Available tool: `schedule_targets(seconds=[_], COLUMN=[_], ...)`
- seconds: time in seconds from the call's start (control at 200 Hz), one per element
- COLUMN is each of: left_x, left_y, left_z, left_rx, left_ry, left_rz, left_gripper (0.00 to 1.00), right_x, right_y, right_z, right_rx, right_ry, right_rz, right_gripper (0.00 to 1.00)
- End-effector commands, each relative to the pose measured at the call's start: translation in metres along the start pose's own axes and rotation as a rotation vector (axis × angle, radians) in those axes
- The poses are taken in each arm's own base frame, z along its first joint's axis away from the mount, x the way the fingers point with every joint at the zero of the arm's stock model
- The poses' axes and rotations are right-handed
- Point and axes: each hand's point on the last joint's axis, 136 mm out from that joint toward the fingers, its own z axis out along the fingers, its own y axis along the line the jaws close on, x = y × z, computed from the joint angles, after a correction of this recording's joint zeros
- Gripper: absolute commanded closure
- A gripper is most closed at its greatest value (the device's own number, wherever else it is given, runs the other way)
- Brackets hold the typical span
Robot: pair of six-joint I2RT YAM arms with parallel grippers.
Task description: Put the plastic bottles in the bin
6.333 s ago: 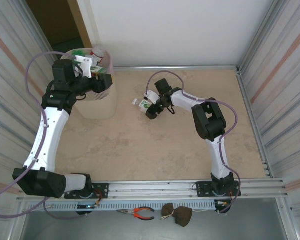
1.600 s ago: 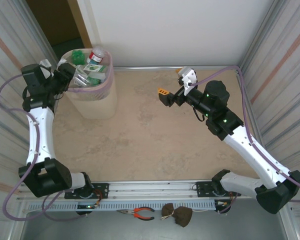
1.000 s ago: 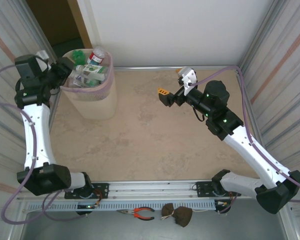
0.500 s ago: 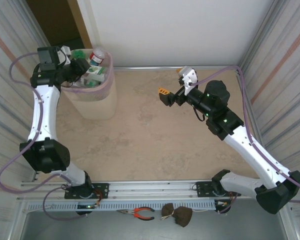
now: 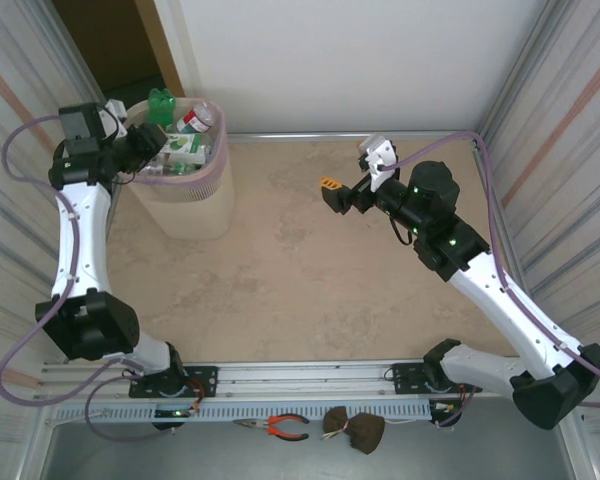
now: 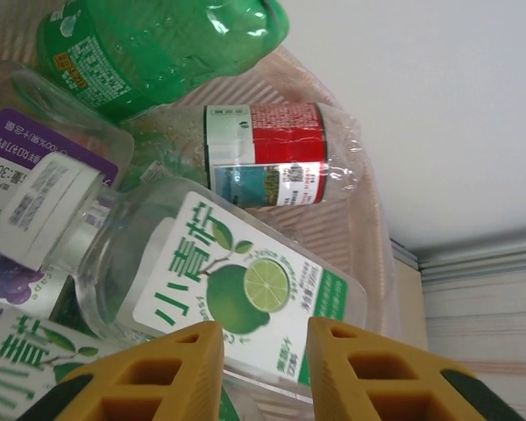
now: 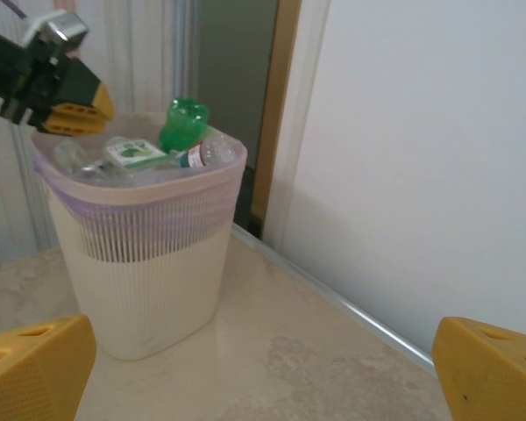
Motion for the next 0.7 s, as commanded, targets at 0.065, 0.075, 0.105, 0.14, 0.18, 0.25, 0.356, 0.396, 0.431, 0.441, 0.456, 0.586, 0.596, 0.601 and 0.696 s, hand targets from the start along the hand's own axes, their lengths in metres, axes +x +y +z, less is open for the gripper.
schedule_targets(seconds=[0.065,0.075,0.105,0.14,0.18,0.25,0.356,0.396,0.431,0.441,0.456,0.586,0.596,0.601,0.696], left_x=[-0.001,0.001,0.005,0.010,0.017,0.031,0.056,0.066,0.076,0.079,0.082,0.114,0.115,0.116,0.135], left_y=[-0.043,-0.043,-0.044,-0.046,-0.045,-0.042,-0.039,-0.037,-0.033,-0.031,-0.030,0.000,0.003,0.004,0.035], left_z=[-0.047,-0.048,-0.051,-0.054,-0.058,-0.063,-0.069,-0.070,-0.070,-0.069,-0.069,-0.061,-0.060,-0.060,-0.050], left_rx=[0.104,0.108,0.116,0.120,0.117,0.118,0.129,0.132,0.131,0.128,0.127,0.074,0.069,0.066,-0.011], left_ry=[-0.069,-0.068,-0.065,-0.065,-0.063,-0.052,-0.034,-0.023,-0.012,-0.010,-0.007,0.015,0.015,0.015,0.009], left_rz=[0.084,0.086,0.095,0.102,0.112,0.129,0.178,0.204,0.227,0.231,0.242,0.256,0.258,0.258,0.269], left_gripper=[0.67,0.67,0.66,0.65,0.64,0.62,0.57,0.54,0.51,0.50,0.50,0.44,0.43,0.43,0.31], right_x=[-0.006,-0.005,-0.002,0.004,0.013,0.020,0.044,0.054,0.065,0.067,0.072,0.119,0.124,0.125,0.166], right_y=[-0.023,-0.024,-0.027,-0.032,-0.037,-0.046,-0.059,-0.064,-0.067,-0.068,-0.070,-0.085,-0.087,-0.088,-0.103], right_z=[-0.022,-0.023,-0.026,-0.028,-0.029,-0.042,-0.054,-0.059,-0.063,-0.064,-0.066,-0.079,-0.080,-0.080,-0.090], right_rx=[0.103,0.107,0.118,0.137,0.156,0.195,0.258,0.280,0.298,0.303,0.310,0.391,0.397,0.401,0.475], right_ry=[0.007,0.009,0.020,0.035,0.062,0.079,0.138,0.160,0.181,0.185,0.195,0.274,0.283,0.283,0.350], right_rz=[0.052,0.053,0.062,0.074,0.089,0.111,0.145,0.159,0.173,0.176,0.183,0.243,0.249,0.251,0.302], right_gripper=[0.03,0.03,0.03,0.03,0.03,0.02,0.02,0.02,0.01,0.01,0.01,0.01,0.01,0.01,0.00])
